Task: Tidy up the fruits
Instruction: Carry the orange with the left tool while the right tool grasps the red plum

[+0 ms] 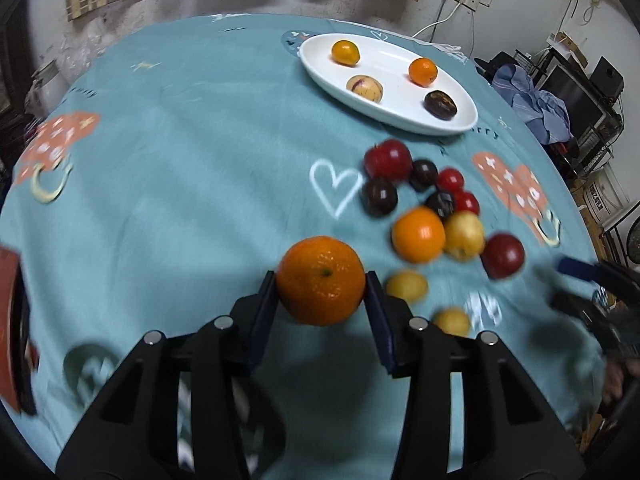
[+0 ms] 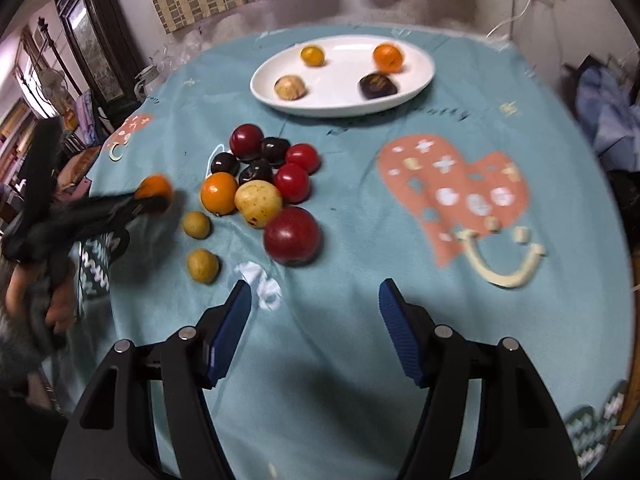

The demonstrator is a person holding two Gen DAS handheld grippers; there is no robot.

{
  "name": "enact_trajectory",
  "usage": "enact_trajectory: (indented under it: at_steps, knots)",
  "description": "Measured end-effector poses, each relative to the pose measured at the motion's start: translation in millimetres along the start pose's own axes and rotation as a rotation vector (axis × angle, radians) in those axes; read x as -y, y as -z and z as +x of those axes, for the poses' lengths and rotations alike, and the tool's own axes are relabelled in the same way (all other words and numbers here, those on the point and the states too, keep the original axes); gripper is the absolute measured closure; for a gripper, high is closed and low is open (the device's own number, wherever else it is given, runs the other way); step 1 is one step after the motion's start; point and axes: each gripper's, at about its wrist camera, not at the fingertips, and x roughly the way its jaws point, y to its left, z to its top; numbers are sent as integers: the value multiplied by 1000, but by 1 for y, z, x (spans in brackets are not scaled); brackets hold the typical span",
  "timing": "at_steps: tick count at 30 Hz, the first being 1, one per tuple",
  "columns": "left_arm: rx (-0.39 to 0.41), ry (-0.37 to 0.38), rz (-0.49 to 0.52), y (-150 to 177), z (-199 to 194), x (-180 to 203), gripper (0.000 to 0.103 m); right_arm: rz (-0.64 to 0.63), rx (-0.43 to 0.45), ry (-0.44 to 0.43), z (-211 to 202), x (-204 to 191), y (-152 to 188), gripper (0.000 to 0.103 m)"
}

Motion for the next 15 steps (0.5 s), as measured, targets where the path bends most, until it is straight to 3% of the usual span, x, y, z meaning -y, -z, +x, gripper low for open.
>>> enact_trajectory:
  at_steps: [3, 8, 9, 11, 15]
  knots:
    - [-13, -8, -25, 19, -17, -3, 59, -20, -12, -21, 17, -7, -11, 37]
    - [-22, -30, -47, 36, -30, -6, 59, 11, -38, -43, 39, -3, -24, 48]
    - [-25, -33, -49, 38, -31, -7, 59, 15, -56, -53, 44, -1, -25, 57]
    - [-30, -34, -56, 42, -33, -6, 59, 27, -61, -93, 46, 0, -23, 64]
    - [-45, -15, -55, 41, -27, 2, 59, 7, -66, -110, 38, -4, -16, 64]
